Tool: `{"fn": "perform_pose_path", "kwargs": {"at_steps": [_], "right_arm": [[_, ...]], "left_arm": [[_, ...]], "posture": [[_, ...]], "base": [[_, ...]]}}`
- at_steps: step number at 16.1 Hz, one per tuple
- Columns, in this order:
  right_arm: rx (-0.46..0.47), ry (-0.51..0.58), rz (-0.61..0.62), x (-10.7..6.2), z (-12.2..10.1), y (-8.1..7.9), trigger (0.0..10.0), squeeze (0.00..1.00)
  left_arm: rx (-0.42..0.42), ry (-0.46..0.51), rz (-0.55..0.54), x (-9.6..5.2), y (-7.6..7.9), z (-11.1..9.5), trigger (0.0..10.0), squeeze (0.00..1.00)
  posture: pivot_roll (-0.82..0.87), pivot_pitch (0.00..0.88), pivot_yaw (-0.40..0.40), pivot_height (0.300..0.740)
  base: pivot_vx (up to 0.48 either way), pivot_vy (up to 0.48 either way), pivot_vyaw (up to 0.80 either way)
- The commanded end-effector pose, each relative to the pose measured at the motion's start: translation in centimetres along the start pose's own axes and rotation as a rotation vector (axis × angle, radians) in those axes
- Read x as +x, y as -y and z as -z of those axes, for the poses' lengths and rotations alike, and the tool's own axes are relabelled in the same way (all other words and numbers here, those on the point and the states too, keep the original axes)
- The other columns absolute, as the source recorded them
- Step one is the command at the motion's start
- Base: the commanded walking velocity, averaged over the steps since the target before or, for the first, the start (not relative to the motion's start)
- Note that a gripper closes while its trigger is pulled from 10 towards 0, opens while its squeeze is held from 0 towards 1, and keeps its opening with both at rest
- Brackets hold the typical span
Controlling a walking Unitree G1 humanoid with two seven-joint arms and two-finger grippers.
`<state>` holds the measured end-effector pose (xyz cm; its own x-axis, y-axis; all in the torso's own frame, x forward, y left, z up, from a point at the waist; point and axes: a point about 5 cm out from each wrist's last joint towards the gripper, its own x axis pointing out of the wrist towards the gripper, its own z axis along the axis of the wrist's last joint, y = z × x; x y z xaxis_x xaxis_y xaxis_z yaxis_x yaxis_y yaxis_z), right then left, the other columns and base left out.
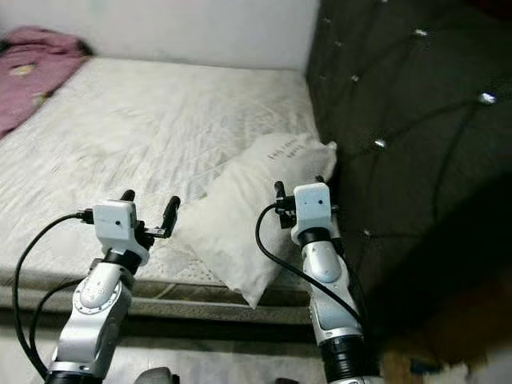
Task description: Clean up the room
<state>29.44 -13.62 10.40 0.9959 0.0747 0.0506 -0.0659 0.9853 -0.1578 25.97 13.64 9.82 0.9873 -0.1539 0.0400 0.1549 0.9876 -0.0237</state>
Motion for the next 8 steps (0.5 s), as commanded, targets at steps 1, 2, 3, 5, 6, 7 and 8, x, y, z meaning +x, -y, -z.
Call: {"fn": "perform_pose_path", "kwargs": {"at_steps": [1, 2, 3, 5, 6, 7, 8], "right_arm": [[0.0, -0.004, 0.0, 0.05, -0.05, 0.1, 10.0, 0.0], [0.001, -0.004, 0.0, 0.04, -0.05, 0.09, 10.0, 0.0], [0.0, -0.003, 0.0, 0.03, -0.04, 0.06, 10.0, 0.0], [-0.002, -0.004, -0.002, 0.02, -0.03, 0.04, 10.0, 0.0], [-0.002, -0.004, -0.004, 0.03, -0.03, 0.01, 10.0, 0.0], [-0.003, -0.004, -0.006, 0.04, -0.02, -0.01, 10.0, 0.0], [-0.003, -0.004, -0.006, 0.04, 0.0, -0.01, 10.0, 0.0]], "left_arm": [[-0.001, 0.006, 0.012, 0.01, 0.15, -0.12, 10.0, 0.0], [-0.001, 0.006, 0.013, 0.0, 0.15, -0.12, 10.0, 0.0], [-0.001, 0.006, 0.013, -0.01, 0.14, -0.11, 10.0, 0.0], [-0.001, 0.009, 0.01, -0.04, 0.11, -0.14, 10.0, 0.0], [-0.001, 0.013, 0.01, -0.05, 0.11, -0.18, 10.0, 0.0], [-0.002, 0.015, 0.012, -0.04, 0.12, -0.19, 10.0, 0.0], [-0.001, 0.014, 0.012, -0.04, 0.14, -0.17, 10.0, 0.0]], "posture": [[0.06, 0.0, -0.029, 0.74], [0.06, 0.0, -0.027, 0.74], [0.06, 0.0, -0.027, 0.74], [0.06, 0.0, -0.026, 0.74], [0.06, 0.0, -0.026, 0.74], [0.07, 0.0, -0.029, 0.74], [0.07, 0.0, -0.029, 0.74]], "base": [[0.0, 0.0, -0.52], [0.0, 0.0, -0.45], [0.0, 0.0, 0.0], [0.0, 0.0, 0.0], [0.0, 0.0, 0.0], [0.255, 0.0, 0.0], [0.255, 0.0, 0.0]]}}
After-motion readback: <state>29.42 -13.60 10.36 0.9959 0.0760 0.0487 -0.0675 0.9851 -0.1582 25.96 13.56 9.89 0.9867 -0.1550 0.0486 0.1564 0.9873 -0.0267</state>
